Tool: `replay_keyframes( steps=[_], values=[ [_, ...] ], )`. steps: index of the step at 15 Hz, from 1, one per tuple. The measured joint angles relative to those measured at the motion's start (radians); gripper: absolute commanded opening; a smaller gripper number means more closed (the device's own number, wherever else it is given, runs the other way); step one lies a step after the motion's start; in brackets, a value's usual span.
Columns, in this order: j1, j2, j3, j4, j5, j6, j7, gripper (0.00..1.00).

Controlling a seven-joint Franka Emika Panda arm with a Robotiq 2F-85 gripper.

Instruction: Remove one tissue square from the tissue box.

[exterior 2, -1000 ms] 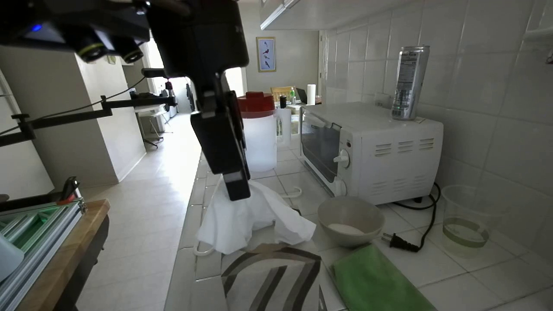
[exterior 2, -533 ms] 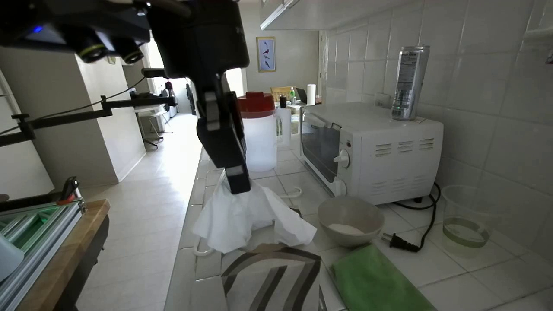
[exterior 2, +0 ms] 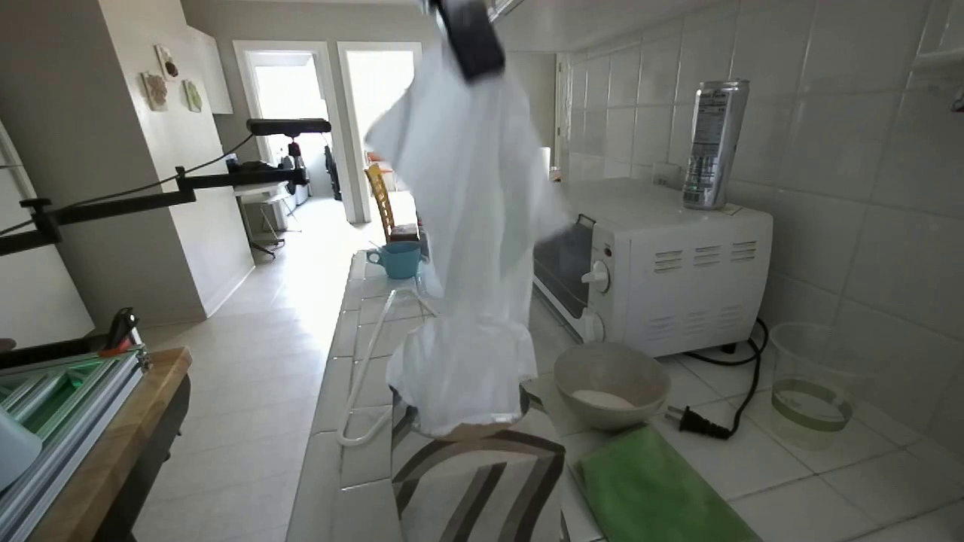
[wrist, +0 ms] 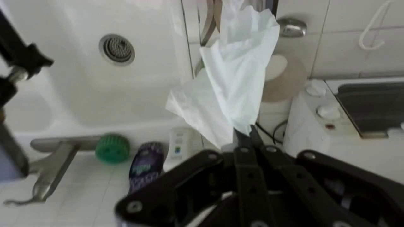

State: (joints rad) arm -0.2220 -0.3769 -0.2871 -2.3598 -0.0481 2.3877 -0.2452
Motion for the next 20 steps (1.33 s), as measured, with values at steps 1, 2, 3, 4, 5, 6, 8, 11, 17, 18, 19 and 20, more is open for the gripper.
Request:
replay_keyframes(
  steps=[1,2,3,4,5,6,8,11,17,18,19,20],
  values=[
    [0.0,-0.054,0.003,0.031,0.0,-0.042,0.0,0.0],
    [0.001,-0.095,0.006,0.054,0.0,-0.082,0.0,0.0],
    [0.005,-0.124,0.006,0.067,0.001,-0.116,0.0,0.0],
    [0.01,-0.142,0.006,0.073,0.001,-0.139,0.0,0.0],
    [0.015,-0.147,0.006,0.073,0.002,-0.154,0.0,0.0],
    [0.019,-0.145,0.006,0.072,0.002,-0.165,0.0,0.0],
    [0.026,-0.131,0.003,0.067,0.003,-0.171,0.0,0.0],
    [0.027,-0.102,-0.001,0.066,0.006,-0.166,0.0,0.0],
    [0.146,-0.005,0.017,0.069,0.112,-0.002,0.0,0.0],
    [0.176,0.02,0.025,0.072,0.138,0.034,0.0,0.0],
    [0.2,0.044,0.032,0.076,0.162,0.06,-0.001,0.0],
    [0.221,0.067,0.038,0.081,0.184,0.077,-0.006,0.0]
  ],
)
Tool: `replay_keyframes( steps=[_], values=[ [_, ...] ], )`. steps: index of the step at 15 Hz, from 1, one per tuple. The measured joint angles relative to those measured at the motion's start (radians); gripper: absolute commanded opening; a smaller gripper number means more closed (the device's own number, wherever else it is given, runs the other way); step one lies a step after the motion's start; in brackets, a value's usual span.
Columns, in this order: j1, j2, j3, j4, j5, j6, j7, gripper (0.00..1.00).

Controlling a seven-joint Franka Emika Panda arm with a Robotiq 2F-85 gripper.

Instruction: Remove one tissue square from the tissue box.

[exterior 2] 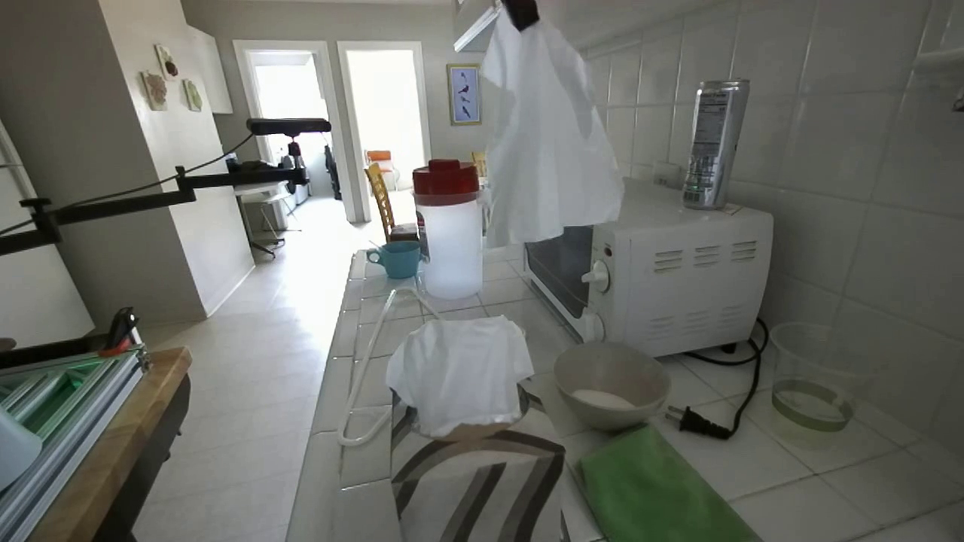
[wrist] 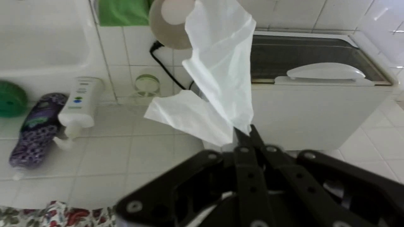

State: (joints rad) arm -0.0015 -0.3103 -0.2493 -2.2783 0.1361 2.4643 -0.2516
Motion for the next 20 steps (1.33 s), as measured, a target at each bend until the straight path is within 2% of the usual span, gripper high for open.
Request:
replay_keyframes(
  steps=[3,12,20],
  values=[
    [0.028,0.053,0.008,0.012,0.043,0.003,-0.023,0.0],
    [0.028,0.1,0.027,0.013,0.055,0.001,-0.043,0.0],
    [0.024,0.1,0.047,0.014,0.055,-0.087,-0.049,0.0]
  ],
)
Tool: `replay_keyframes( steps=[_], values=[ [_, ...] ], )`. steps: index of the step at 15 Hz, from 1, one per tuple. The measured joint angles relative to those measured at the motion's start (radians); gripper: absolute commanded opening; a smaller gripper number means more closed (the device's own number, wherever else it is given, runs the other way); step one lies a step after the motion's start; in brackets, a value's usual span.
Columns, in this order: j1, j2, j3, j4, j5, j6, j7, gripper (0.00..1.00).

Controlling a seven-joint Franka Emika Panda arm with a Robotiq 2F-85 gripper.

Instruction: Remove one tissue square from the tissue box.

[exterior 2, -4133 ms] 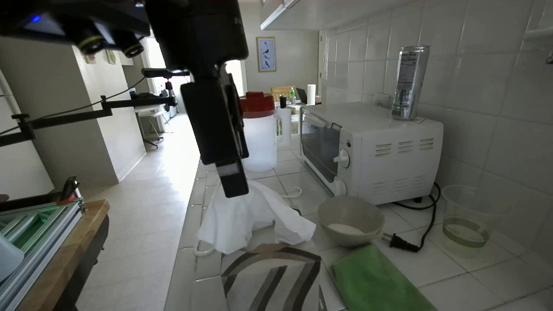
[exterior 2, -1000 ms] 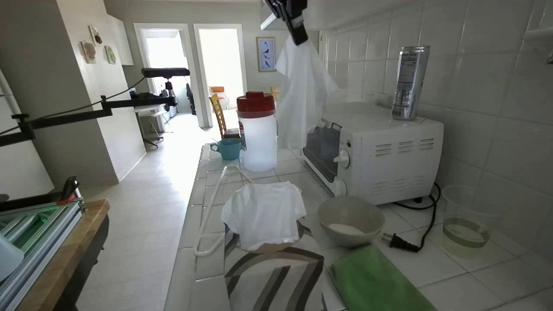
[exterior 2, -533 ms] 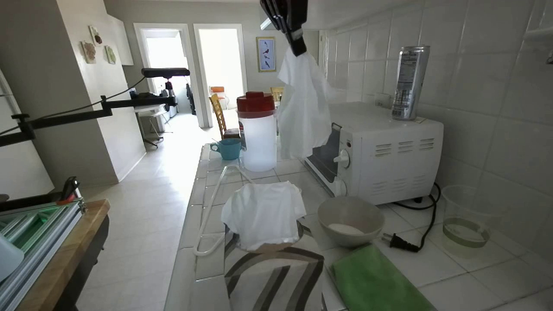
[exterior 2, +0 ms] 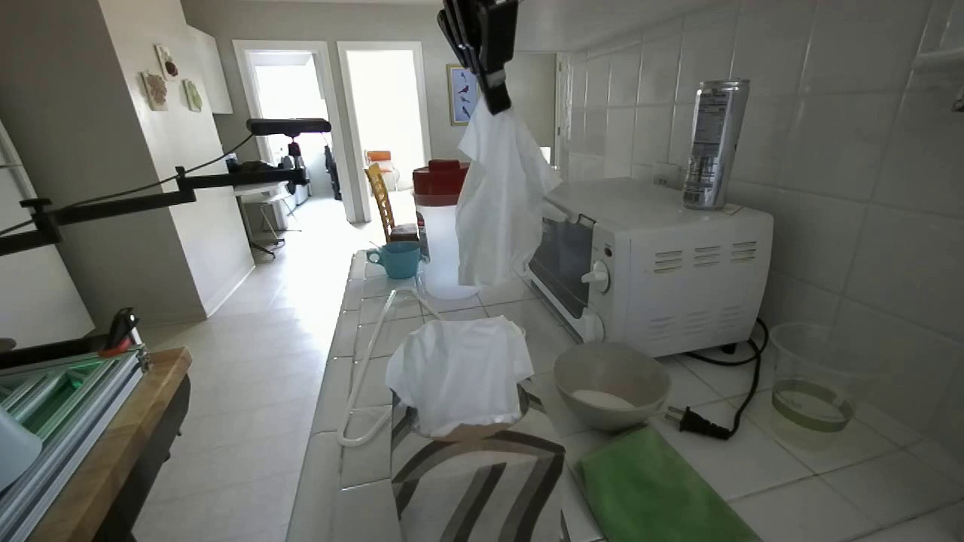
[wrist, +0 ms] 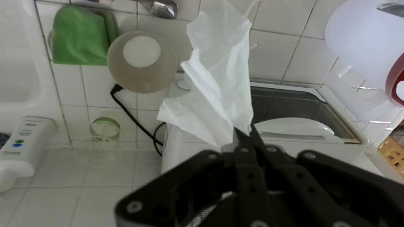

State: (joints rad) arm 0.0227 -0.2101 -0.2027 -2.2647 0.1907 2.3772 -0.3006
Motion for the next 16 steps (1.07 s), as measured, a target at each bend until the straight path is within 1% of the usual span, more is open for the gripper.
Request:
replay_keyframes(
  steps=[1,2,3,10,12,14,16],
  values=[
    [0.0,0.0,0.0,0.0,0.0,-0.005,-0.002,0.26],
    [-0.001,0.0,0.001,0.0,0.0,-0.011,-0.003,0.28],
    [-0.001,0.0,0.002,0.0,0.0,-0.018,-0.005,0.33],
    [-0.002,-0.002,0.009,0.0,-0.003,-0.037,-0.017,0.87],
    [-0.002,-0.002,0.012,0.0,-0.004,-0.039,-0.018,1.0],
    [-0.002,-0.006,0.015,0.0,-0.008,-0.045,-0.018,1.0],
    [-0.003,-0.033,0.021,0.0,-0.009,-0.088,-0.018,1.0]
  ],
)
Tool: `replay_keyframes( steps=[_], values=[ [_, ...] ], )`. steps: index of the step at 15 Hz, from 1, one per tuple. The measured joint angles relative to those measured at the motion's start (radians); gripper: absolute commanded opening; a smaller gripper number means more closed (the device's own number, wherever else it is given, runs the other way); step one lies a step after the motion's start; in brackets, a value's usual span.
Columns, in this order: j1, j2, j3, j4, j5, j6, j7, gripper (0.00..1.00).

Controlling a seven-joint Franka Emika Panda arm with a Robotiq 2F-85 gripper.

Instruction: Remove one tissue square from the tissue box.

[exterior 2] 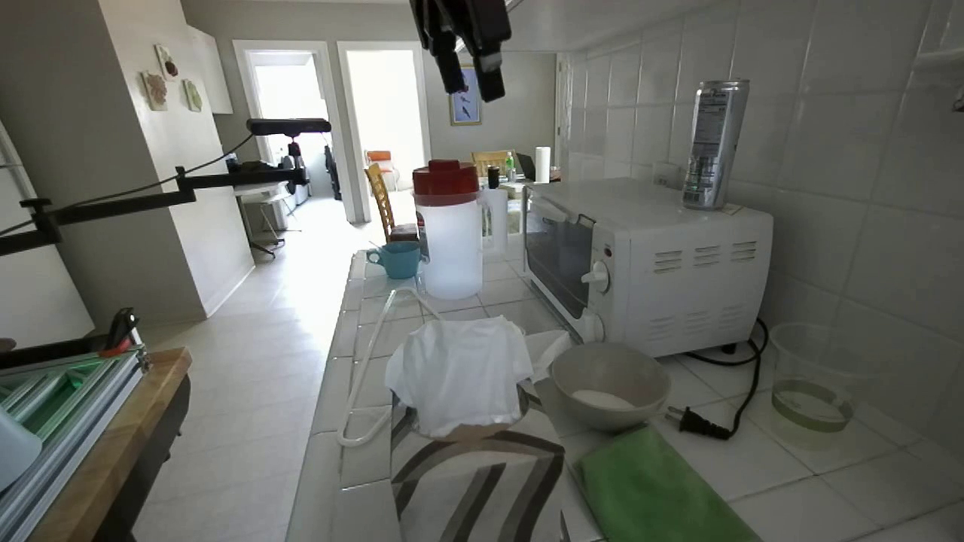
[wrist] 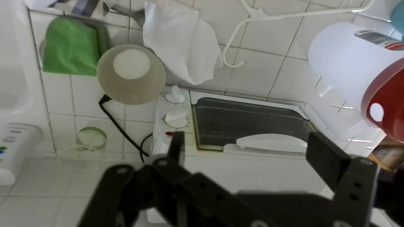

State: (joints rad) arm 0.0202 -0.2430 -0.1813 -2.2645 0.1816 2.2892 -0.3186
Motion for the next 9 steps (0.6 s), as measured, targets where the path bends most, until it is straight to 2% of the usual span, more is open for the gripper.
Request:
replay_keyframes(
  steps=[5,7,9],
  values=[
    [-0.033,-0.147,0.007,-0.018,-0.063,-0.221,0.009,1.0],
    [-0.071,-0.188,0.011,-0.05,-0.147,-0.247,0.033,1.0],
    [-0.114,-0.202,0.021,-0.096,-0.24,-0.226,0.082,1.0]
  ],
)
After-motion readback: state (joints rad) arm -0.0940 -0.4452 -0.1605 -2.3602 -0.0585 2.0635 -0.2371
